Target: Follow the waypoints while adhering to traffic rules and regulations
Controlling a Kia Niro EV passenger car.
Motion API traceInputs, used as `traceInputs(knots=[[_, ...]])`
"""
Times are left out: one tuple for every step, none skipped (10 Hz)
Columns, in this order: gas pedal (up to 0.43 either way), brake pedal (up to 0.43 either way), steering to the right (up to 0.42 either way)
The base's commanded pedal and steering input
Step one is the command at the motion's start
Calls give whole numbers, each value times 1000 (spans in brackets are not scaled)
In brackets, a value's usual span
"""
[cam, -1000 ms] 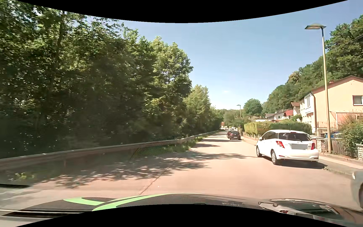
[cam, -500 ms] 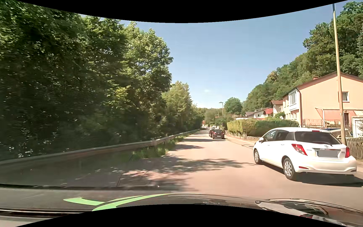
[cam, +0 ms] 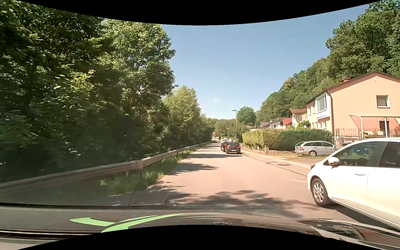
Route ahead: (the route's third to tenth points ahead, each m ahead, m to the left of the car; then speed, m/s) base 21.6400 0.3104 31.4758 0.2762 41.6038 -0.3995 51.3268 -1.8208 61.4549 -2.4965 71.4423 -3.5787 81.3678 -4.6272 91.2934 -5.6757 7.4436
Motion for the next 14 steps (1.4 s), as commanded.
traceInputs(knots=[[197,0,21],[189,0,19],[177,0,18],[177,0,10],[177,0,4],[177,0,2],[157,0,2],[138,0,2],[130,0,1],[130,0,1],[118,0,1],[118,0,0],[118,0,0],[118,0,0]])
